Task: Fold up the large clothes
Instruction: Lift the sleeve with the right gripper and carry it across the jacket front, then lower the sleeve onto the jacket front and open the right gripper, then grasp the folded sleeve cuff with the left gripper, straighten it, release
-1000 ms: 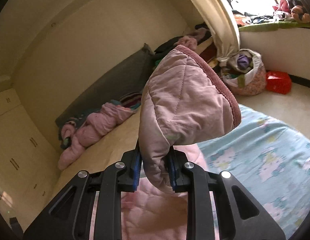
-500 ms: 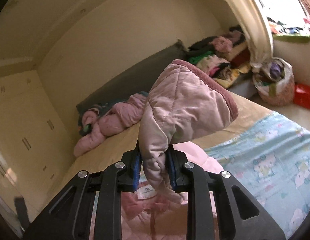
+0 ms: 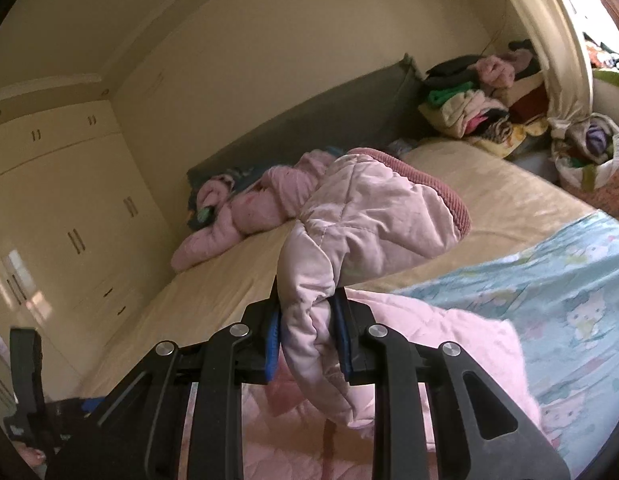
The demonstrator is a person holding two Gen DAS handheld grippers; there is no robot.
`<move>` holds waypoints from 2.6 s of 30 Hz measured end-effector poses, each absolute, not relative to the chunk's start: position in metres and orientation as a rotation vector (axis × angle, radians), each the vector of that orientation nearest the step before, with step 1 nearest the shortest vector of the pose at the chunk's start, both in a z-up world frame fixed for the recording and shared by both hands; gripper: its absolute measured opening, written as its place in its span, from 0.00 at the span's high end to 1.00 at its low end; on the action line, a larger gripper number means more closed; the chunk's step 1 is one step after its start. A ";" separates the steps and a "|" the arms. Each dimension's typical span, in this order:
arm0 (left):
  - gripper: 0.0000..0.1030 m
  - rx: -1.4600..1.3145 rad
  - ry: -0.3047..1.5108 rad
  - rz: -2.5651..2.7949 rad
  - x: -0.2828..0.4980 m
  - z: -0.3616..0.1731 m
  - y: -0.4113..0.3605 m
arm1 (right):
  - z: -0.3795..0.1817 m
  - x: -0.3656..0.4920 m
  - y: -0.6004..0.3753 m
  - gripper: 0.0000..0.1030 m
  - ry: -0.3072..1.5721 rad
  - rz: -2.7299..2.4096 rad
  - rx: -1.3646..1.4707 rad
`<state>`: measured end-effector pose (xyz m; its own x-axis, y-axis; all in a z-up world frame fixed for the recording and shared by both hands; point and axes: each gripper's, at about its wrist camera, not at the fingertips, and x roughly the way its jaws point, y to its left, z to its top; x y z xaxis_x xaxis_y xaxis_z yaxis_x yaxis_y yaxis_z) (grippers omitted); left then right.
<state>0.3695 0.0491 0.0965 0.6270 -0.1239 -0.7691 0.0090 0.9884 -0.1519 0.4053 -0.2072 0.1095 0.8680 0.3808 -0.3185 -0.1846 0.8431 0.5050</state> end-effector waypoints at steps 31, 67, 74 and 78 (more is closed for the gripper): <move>0.09 -0.455 0.931 -0.128 0.364 0.031 0.107 | -0.019 0.383 -0.038 0.38 0.728 0.525 0.286; 0.93 -0.456 1.030 -0.103 0.387 -0.047 0.099 | 0.034 0.259 -0.191 0.19 0.764 0.529 0.383; 0.95 -0.338 0.851 -0.085 0.383 0.021 0.109 | 0.034 0.267 -0.213 0.19 0.740 0.445 0.408; 0.94 -0.292 0.859 -0.073 0.385 0.016 0.107 | 0.033 0.282 -0.208 0.19 0.719 0.392 0.367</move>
